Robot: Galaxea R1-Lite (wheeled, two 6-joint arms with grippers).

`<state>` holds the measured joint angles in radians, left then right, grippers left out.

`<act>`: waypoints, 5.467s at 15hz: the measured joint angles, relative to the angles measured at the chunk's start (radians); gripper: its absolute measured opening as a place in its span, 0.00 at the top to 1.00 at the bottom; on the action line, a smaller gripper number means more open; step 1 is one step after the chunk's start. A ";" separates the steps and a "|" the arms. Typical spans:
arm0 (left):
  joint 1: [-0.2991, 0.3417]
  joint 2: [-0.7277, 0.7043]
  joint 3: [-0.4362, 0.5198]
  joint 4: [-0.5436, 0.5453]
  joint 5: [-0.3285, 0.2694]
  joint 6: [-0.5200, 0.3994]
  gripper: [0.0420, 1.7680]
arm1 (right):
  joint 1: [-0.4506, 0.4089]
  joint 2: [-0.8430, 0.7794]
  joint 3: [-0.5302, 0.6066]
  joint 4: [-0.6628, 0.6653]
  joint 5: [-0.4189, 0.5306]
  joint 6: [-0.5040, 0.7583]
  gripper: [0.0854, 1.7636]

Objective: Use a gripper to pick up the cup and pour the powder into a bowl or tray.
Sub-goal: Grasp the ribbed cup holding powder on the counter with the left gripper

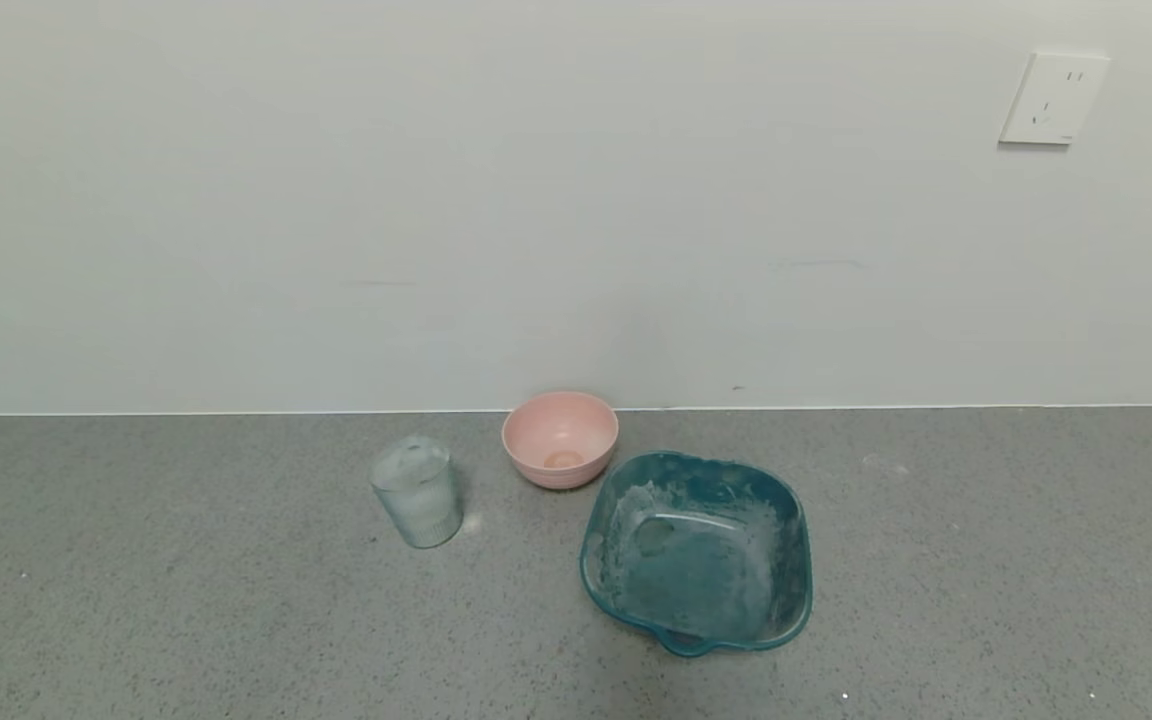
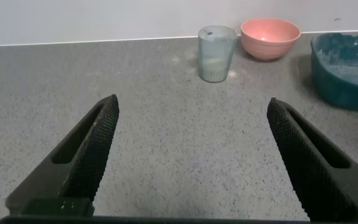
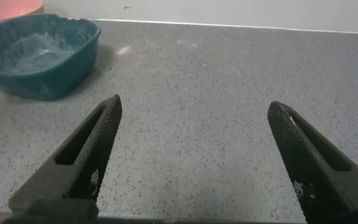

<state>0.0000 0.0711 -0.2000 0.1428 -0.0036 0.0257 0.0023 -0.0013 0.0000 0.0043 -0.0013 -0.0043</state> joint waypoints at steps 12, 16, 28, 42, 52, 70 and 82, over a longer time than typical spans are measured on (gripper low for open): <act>-0.016 0.659 -0.468 0.006 0.007 0.003 0.03 | 0.000 0.000 0.000 -0.004 0.000 0.001 0.03; -0.011 0.894 -0.517 -0.002 -0.059 -0.001 0.03 | 0.000 0.000 0.000 -0.004 0.000 0.000 0.03; -0.036 1.368 -0.441 -0.210 -0.170 0.030 0.03 | 0.000 0.000 0.000 -0.001 0.000 -0.001 0.03; -0.067 1.713 -0.292 -0.814 -0.190 0.030 0.03 | 0.000 0.000 0.000 -0.001 0.000 -0.001 0.03; -0.094 1.932 -0.199 -1.307 -0.172 0.025 0.03 | 0.000 0.000 0.000 0.000 0.000 -0.001 0.03; -0.118 2.144 -0.254 -1.585 -0.119 0.025 0.03 | 0.000 0.000 0.000 0.000 0.000 -0.001 0.03; -0.126 2.223 -0.309 -1.661 -0.108 0.021 0.03 | 0.000 0.000 0.000 0.000 0.000 -0.001 0.03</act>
<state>-0.1264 2.2938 -0.5094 -1.5179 -0.1115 0.0466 0.0028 -0.0013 0.0000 0.0047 -0.0017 -0.0053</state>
